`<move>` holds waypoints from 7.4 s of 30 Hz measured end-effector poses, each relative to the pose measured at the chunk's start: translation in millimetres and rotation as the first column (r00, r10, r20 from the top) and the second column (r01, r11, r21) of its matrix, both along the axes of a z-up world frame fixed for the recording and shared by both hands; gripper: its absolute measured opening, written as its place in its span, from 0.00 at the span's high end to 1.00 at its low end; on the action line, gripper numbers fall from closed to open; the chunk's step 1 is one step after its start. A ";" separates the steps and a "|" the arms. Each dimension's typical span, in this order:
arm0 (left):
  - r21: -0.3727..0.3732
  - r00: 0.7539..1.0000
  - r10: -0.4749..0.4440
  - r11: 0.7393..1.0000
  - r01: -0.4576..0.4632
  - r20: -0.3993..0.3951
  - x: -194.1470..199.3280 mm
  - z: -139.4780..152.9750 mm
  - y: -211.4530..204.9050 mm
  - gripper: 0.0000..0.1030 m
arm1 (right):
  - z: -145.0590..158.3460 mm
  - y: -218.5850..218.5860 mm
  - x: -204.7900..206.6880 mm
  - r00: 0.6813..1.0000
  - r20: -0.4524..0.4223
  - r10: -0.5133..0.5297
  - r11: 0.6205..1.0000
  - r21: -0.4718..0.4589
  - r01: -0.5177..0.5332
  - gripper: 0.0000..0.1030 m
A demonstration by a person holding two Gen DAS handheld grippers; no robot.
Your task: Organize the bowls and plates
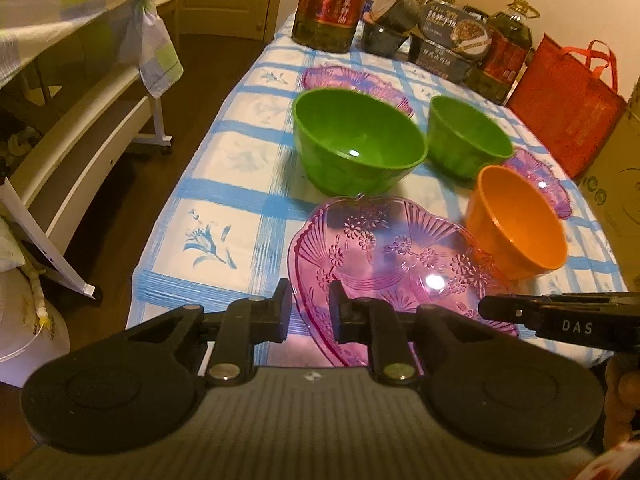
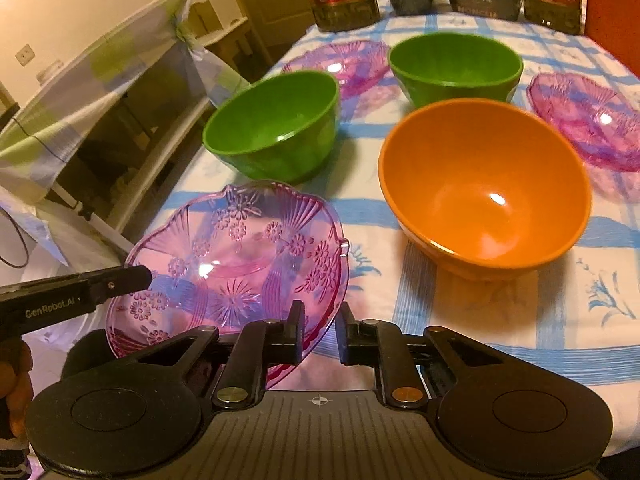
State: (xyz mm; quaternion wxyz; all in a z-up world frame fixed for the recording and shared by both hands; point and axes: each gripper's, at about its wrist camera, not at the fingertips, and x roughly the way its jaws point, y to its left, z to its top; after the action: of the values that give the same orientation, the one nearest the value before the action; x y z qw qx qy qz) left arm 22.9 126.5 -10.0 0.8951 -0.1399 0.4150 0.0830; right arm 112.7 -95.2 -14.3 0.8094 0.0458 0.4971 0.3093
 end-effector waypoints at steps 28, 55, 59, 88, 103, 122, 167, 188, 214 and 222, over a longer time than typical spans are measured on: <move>0.057 0.937 -0.309 0.951 0.304 0.161 120.2 78.3 -151.7 0.83 | 79.3 -161.4 44.6 0.928 0.183 -0.325 0.946 0.058 0.320 0.84; -0.015 0.960 -0.279 0.960 0.279 -0.009 301.7 -13.6 -258.0 0.83 | -9.4 -261.4 224.5 0.933 0.217 -0.287 0.949 -0.066 0.307 0.84; -0.014 0.963 -0.267 0.964 0.267 -0.026 308.4 -22.8 -261.7 0.83 | -20.7 -263.3 237.2 0.939 0.217 -0.267 0.955 -0.068 0.288 0.84; -0.039 0.969 -0.244 0.969 0.245 0.041 263.0 3.4 -258.3 0.52 | -9.8 -267.9 214.9 0.905 0.240 -0.351 0.931 -0.014 0.365 0.44; -0.029 0.975 -0.201 0.978 0.205 0.099 177.6 33.9 -221.5 0.49 | 37.2 -245.2 114.4 0.889 0.183 -0.419 0.905 0.014 0.424 0.44; 0.007 0.980 -0.138 0.990 0.139 0.141 83.0 51.2 -151.7 0.43 | 64.1 -162.9 28.2 0.933 0.172 -0.317 0.948 0.021 0.318 0.44; 0.075 0.988 -0.051 0.996 0.040 0.148 85.6 62.7 -48.8 0.32 | 74.7 -59.5 61.5 0.969 0.187 -0.159 0.986 -0.016 0.165 0.44; 0.005 0.999 -0.016 1.000 0.016 0.031 238.0 24.6 85.3 0.31 | 55.1 55.7 250.4 0.975 0.222 0.021 0.995 -0.096 0.001 0.44; -0.125 0.987 -0.070 0.991 0.052 -0.147 339.2 -66.2 120.7 0.68 | -50.3 132.1 384.6 0.978 -0.071 0.197 0.930 -0.301 -0.210 0.56; -0.134 0.985 -0.101 0.988 0.081 -0.143 340.7 -63.6 114.6 0.90 | -57.3 130.1 381.5 0.980 -0.087 0.181 0.937 -0.287 -0.199 0.82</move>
State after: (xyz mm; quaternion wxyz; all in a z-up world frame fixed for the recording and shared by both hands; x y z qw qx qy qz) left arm 363.5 241.1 -73.6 0.8536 -0.1712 0.4914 0.0255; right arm 494.3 35.0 -71.6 0.7585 -0.1143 0.5634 0.3070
